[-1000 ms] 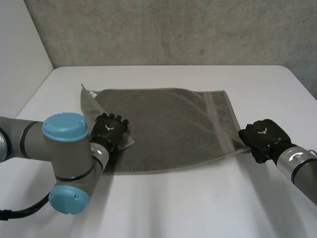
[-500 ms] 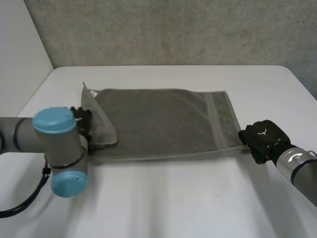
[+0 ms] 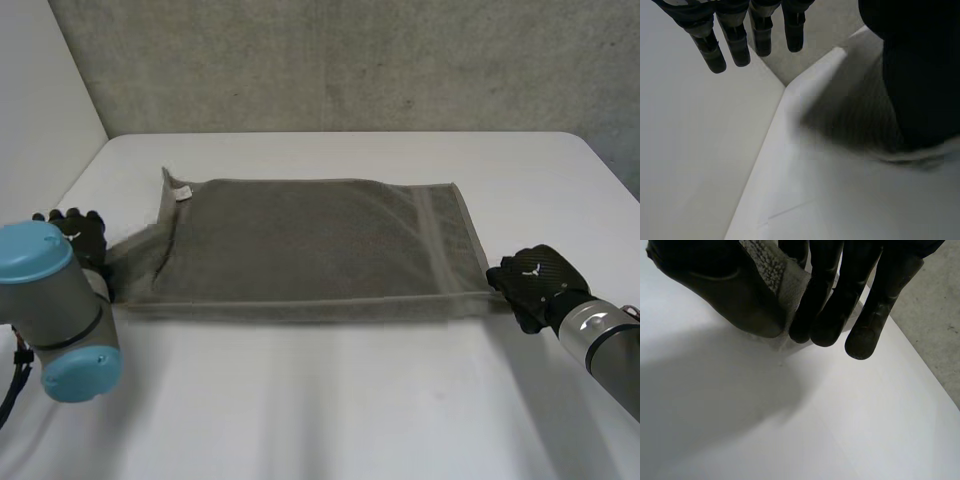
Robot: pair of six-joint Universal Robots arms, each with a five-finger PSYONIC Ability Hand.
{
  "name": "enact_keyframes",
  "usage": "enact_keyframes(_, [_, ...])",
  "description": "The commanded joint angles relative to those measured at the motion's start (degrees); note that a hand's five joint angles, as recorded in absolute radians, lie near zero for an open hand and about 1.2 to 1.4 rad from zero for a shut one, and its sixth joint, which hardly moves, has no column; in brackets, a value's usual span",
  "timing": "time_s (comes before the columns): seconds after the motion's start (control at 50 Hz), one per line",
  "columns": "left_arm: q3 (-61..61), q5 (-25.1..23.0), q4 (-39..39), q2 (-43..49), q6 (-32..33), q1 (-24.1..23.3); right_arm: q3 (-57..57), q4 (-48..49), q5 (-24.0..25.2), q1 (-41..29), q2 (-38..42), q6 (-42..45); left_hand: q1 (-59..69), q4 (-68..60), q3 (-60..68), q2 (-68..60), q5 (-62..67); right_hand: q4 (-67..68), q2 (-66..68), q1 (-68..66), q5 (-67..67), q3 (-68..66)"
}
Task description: Fold the towel.
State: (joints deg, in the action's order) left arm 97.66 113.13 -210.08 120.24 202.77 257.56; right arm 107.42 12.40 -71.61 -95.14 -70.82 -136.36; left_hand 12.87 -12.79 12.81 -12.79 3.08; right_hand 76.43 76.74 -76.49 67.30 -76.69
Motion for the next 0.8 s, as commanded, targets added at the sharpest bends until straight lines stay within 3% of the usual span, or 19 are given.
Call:
enact_keyframes(0.02, [2.36,-1.68,0.11,-2.99,-0.01,0.75,0.33,0.0,0.5,-0.13,-0.11,-0.13,0.71,-0.78,0.77,-0.78,0.5,3.57,3.26,-3.51,2.7,-3.31])
enact_keyframes(0.24, [6.05,-10.64,0.11,-13.37,-0.1,2.25,1.29,1.23,0.68,0.22,-0.9,-0.31,0.54,-0.62,0.6,-0.62,0.33,3.57,3.26,-3.51,2.7,-3.31])
enact_keyframes(0.28, [7.01,-14.84,0.37,-15.29,-0.1,2.51,1.3,1.23,0.68,0.22,-0.99,-0.57,0.54,-0.62,0.6,-0.62,0.33,3.57,3.26,-3.51,2.7,-3.31])
enact_keyframes(0.34, [7.63,-17.24,0.72,-15.83,-0.01,2.69,1.3,1.23,0.77,0.22,-1.17,-1.27,0.54,-0.62,0.6,-0.62,0.33,3.57,3.26,-3.51,2.7,-3.31])
enact_keyframes(0.38, [9.12,-22.48,1.77,-16.79,0.34,2.86,1.3,1.23,0.77,0.22,-1.34,-1.54,0.54,-0.62,0.6,-0.62,0.33,3.57,3.26,-3.51,2.7,-3.31])
enact_keyframes(0.4, [9.13,-22.51,1.78,-16.79,0.34,2.86,1.3,1.23,0.68,0.13,-1.78,-1.8,0.54,-0.62,0.6,-0.62,0.33,3.57,3.26,-3.51,2.7,-3.31])
enact_keyframes(0.44, [11.58,-28.02,4.66,-17.41,0.78,3.39,1.38,1.23,0.68,0.13,-2.22,-1.98,1.05,-1.12,1.1,-1.12,0.83,3.57,3.26,-3.51,2.7,-3.31])
enact_keyframes(0.54, [13.61,-34.44,10.81,-17.23,0.87,5.32,1.47,1.23,0.77,0.13,-2.57,-2.42,1.72,-1.79,1.77,-1.79,1.51,3.57,3.26,-3.51,2.7,-3.31])
enact_keyframes(0.64, [14.31,-38.49,14.51,-16.79,1.13,7.6,1.47,1.23,0.85,0.13,-2.48,-2.59,1.05,-1.13,1.11,-1.13,0.84,3.57,3.26,-3.51,2.7,-3.31])
enact_keyframes(0.8, [14.32,-40.0,14.87,-15.13,3.06,9.54,1.73,1.31,0.94,0.13,-2.4,-2.59,0.71,-0.78,0.77,-0.78,0.5,3.57,3.26,-3.51,2.7,-3.31])
